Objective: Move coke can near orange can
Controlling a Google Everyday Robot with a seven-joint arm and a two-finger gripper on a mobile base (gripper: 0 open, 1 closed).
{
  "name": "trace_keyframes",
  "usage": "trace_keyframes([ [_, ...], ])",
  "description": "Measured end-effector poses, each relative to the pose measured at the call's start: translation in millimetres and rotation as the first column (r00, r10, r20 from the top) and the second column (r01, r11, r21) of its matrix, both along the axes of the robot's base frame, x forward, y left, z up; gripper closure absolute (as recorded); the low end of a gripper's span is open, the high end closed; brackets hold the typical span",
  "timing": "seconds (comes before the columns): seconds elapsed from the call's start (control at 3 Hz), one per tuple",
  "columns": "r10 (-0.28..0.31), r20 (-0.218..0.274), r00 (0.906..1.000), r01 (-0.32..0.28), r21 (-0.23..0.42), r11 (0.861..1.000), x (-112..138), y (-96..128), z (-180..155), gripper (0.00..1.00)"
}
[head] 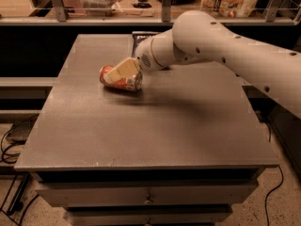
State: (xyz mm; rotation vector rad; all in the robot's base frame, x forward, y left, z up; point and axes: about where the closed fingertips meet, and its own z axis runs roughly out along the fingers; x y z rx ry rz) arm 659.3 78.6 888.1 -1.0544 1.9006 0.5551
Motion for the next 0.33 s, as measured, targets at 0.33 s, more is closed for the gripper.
trace_keyframes([
  [0.33,0.0,0.0,1.0,0.0,0.0,1.0,0.0,0.1,0.0,0.0],
])
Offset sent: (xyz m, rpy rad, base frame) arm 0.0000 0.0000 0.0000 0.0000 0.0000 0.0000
